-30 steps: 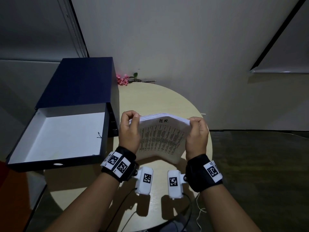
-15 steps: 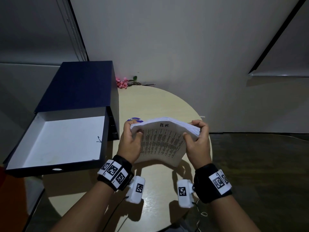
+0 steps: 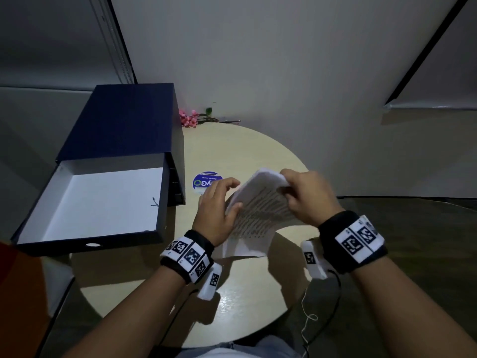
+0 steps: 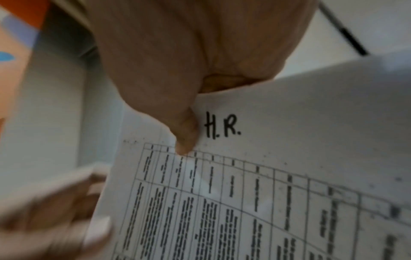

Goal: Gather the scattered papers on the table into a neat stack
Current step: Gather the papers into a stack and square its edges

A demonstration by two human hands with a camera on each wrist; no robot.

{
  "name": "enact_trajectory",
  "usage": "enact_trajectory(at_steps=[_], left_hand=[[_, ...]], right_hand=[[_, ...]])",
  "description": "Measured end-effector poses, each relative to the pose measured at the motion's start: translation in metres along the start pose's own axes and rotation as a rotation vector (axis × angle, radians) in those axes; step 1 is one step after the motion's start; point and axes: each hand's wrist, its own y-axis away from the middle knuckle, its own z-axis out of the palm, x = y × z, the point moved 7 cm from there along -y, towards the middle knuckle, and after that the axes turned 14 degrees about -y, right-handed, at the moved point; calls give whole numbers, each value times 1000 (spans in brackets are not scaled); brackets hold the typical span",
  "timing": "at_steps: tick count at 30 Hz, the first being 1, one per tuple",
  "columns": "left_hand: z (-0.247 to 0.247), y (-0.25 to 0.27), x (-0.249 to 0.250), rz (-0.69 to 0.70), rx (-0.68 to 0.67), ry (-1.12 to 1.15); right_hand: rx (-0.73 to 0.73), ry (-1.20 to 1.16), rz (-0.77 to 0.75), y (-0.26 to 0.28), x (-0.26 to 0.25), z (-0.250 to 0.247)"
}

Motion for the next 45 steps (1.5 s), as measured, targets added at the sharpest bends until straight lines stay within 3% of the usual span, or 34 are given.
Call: enact_trajectory(at_steps=[2,4,7,10,12,17,21,23,26,30,33,37,41,45], left_hand=[[12,19,-26,-113,-33,-157],[16,35,-49,-289,-18,-146],[22,47,-71,-591,23,203],[40,45,-78,-744,0,722],[43,39,-78,-744,-54,774],[32,44,-86,-729,49,625],[51,71,-102,-633,-69,424],[58,78,-105,-649,-79,432],[60,76,-108,-655,-24,472],[50,77,-111,-680,-15,501],[42,69,-103,-649,-7,607],[30,52,-93,-628,120,567],[25,44,-92,-697,214,502],[26,42,-94,-696,206,494]], right_hand=[[96,-251,51,9,35,-18],[130,-463,99,19,63,-33],[83,-651,140,31,85,-41],[126,-826,199,42,101,-40],[168,-937,245,46,112,-30],[318,-1058,480,68,146,37],[306,-1086,654,100,155,120],[333,-1120,702,107,151,142],[381,-1138,728,102,152,141],[315,-1103,721,101,155,135],[332,-1150,646,98,146,122],[512,-1237,600,90,129,102],[677,-1238,697,87,117,91],[663,-1247,743,83,115,90]])
